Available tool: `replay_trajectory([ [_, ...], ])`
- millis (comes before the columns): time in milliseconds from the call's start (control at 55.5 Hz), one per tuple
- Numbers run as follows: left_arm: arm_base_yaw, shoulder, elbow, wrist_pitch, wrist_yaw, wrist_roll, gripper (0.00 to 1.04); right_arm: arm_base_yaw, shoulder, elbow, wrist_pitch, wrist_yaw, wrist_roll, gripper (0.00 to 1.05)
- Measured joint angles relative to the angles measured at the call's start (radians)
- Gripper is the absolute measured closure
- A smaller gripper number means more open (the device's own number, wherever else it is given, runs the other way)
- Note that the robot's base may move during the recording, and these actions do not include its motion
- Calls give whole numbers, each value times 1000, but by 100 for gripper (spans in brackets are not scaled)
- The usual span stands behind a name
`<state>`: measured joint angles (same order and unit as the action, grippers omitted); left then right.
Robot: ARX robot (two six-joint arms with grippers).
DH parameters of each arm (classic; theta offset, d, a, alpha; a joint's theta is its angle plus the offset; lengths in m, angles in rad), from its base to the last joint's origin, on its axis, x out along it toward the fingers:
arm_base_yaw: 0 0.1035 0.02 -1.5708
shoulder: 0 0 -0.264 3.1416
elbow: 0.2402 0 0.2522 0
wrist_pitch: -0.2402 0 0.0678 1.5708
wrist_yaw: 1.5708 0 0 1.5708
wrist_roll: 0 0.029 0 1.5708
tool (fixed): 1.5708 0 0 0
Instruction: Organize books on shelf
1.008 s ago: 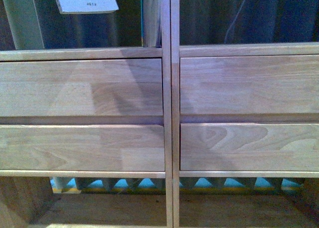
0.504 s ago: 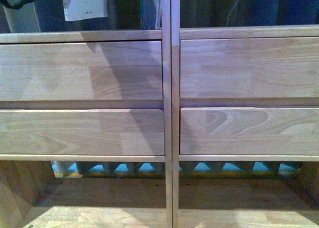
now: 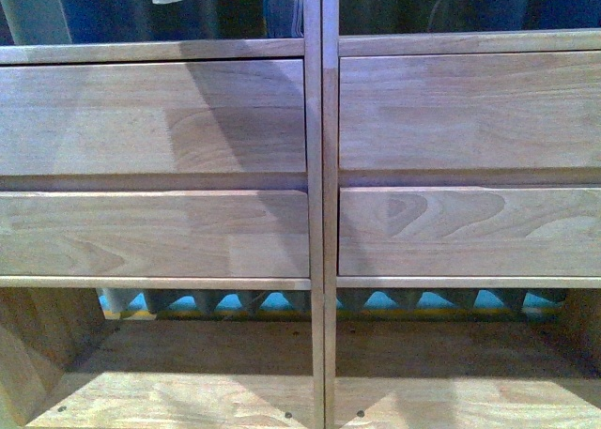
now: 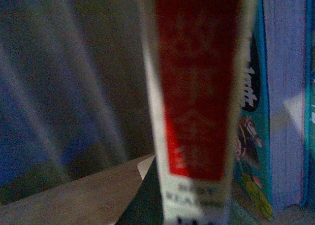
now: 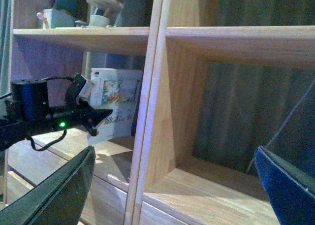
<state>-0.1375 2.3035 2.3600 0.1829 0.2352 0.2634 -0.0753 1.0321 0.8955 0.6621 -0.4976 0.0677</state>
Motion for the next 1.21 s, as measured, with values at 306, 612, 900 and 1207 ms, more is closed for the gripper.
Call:
replay_trajectory([
  [306, -5, 86, 115, -54, 0, 1, 98, 51, -31, -27, 0, 1, -38, 7],
  [612, -4, 233, 339, -175, 1, -8, 98, 54, -39, -37, 23, 61, -73, 7],
  [900, -5, 315, 502, -236, 10, -15, 98, 69, -66, 3, -188, 235, -80, 15],
  [1207, -14, 317, 516, -235, 18, -21, 98, 72, -274, -272, -514, 495, -76, 59],
])
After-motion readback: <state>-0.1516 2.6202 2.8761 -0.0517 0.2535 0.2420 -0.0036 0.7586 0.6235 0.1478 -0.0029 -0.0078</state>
